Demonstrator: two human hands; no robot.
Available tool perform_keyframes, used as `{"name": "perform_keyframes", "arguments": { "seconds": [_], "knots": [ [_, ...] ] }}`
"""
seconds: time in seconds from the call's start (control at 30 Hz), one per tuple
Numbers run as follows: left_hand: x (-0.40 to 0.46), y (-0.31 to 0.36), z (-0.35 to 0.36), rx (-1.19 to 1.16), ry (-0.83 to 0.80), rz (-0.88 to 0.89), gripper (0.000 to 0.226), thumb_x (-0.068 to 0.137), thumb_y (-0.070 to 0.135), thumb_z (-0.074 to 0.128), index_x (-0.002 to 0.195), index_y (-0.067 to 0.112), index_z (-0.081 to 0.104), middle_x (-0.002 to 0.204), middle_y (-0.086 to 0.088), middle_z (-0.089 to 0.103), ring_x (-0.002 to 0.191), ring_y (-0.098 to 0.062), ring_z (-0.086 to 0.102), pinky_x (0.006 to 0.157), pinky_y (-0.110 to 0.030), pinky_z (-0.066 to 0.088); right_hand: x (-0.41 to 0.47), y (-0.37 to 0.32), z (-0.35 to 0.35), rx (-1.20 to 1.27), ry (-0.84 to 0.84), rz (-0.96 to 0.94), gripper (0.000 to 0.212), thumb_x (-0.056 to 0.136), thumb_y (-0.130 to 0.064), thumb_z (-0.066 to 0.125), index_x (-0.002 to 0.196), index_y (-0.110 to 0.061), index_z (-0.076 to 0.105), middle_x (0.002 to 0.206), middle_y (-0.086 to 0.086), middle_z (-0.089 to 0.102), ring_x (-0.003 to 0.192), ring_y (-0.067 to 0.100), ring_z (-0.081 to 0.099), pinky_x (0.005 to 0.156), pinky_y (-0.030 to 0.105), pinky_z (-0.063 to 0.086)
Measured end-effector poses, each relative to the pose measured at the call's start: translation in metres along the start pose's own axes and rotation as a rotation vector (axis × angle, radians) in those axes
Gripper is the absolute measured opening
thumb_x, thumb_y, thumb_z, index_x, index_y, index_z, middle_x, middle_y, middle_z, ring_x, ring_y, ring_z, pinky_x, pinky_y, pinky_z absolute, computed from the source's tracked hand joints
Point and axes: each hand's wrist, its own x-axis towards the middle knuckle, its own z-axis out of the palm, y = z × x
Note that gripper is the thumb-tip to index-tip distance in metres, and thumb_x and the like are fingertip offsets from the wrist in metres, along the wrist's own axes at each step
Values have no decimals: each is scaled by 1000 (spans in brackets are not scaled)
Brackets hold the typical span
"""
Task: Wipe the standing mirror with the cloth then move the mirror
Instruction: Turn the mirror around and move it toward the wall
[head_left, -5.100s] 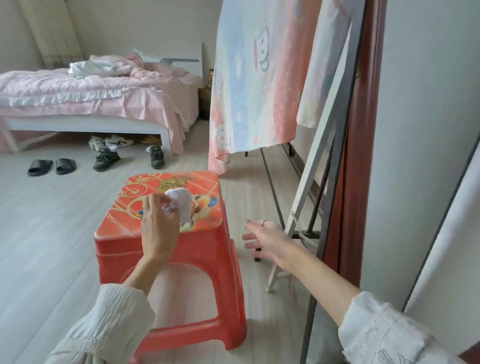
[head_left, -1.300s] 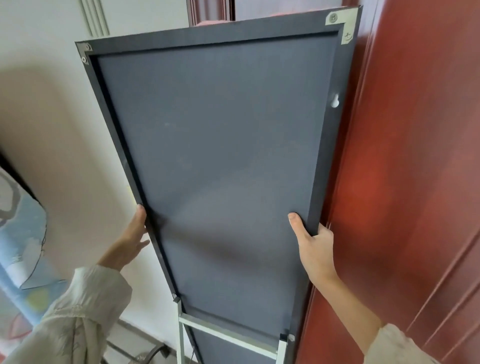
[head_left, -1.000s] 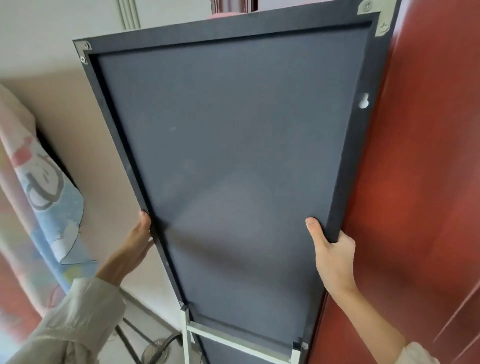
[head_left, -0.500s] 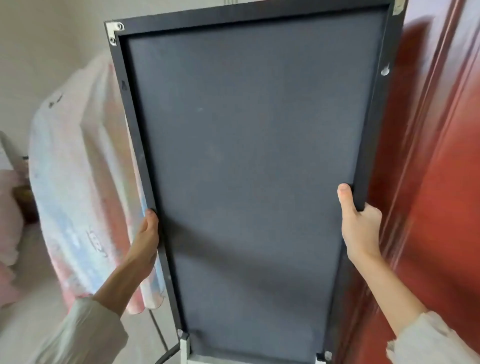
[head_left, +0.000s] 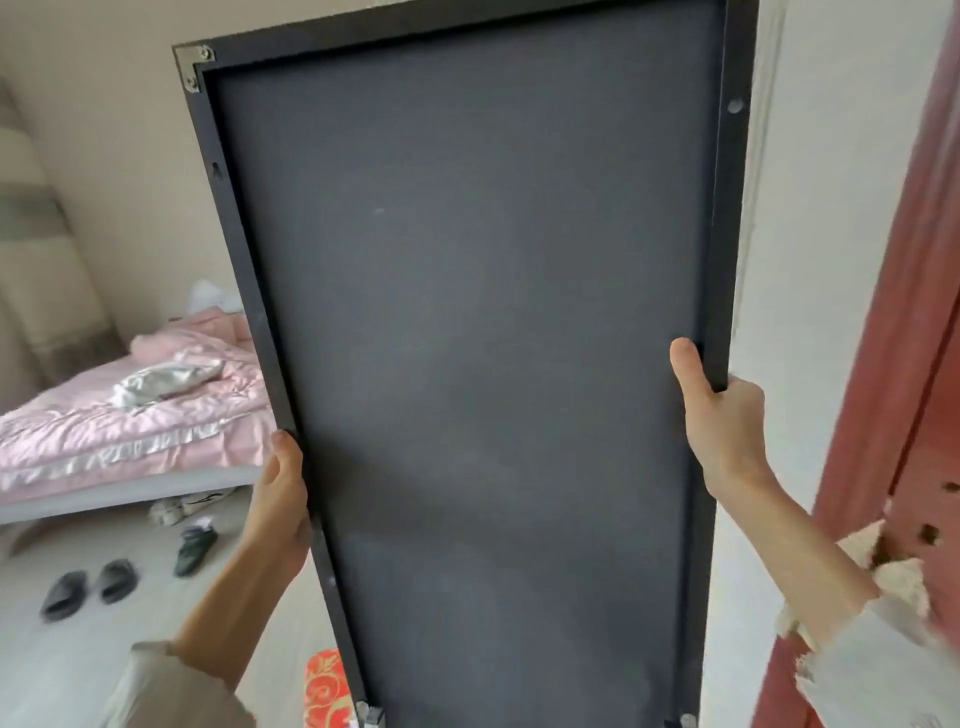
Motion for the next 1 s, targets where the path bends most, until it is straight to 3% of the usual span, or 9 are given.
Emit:
{"name": "perform_keyframes", "arguments": {
  "seconds": [0.23,0.3,0.47,0.57,0.7,0.77,0.83,0.9,1.0],
  "knots": [
    [-34,52,-104,-26,266,151,41,96,45,28,117,20,54,120,1,58,112,-18,55,85,-29,45,-39,-21,95,122,-242,51,57,84,-49,56,52,-19,19,34,-10,21,33,9,24,37,19,21],
    [-44,65,-134,-7,327,166,48,95,48,28,125,18,50,126,0,57,111,-17,56,79,-29,48,-52,-25,121,159,-319,78,55,85,-49,54,52,-16,26,43,-7,27,41,10,28,41,21,26],
    [-74,89,-184,-32,544,236,41,96,45,29,116,17,52,110,1,60,86,-4,59,83,-28,45,-81,-40,170,267,-573,104,52,87,-49,52,54,-13,36,52,1,34,49,15,35,49,25,31],
    [-92,101,-214,-54,687,285,44,96,44,30,119,14,51,102,3,60,83,-5,59,84,-28,45,-104,-49,207,270,-687,114,47,84,-55,51,56,-21,36,55,-3,38,52,13,39,53,25,34],
    [-103,110,-264,-61,782,300,41,94,49,31,101,19,58,97,8,62,93,-9,59,91,-29,42,-137,-63,256,283,-792,91,52,65,-82,44,82,-32,42,73,-15,38,69,10,46,74,27,40],
    [-102,113,-285,-78,788,311,40,95,48,31,105,20,57,105,5,62,100,-12,58,91,-28,45,-152,-72,276,293,-802,112,55,82,-64,44,97,-12,55,84,4,49,81,21,55,82,33,45],
    [-97,116,-319,-96,797,338,44,96,46,30,118,17,53,113,2,61,101,-11,59,89,-26,46,-176,-84,303,286,-855,147,70,89,-52,44,122,9,43,116,30,49,113,40,50,97,45,42],
    [-89,121,-350,-94,818,356,43,96,45,30,117,16,54,111,2,62,97,-10,60,91,-28,44,-198,-96,332,332,-924,162,75,90,-47,46,133,13,28,140,31,35,128,44,36,105,49,33],
    [-72,128,-402,-97,890,338,49,95,46,32,124,12,50,117,0,59,106,-16,57,94,-30,42,-231,-104,382,401,-950,172,71,91,-40,50,133,14,29,140,32,34,127,44,35,105,47,32]
  ]
}}
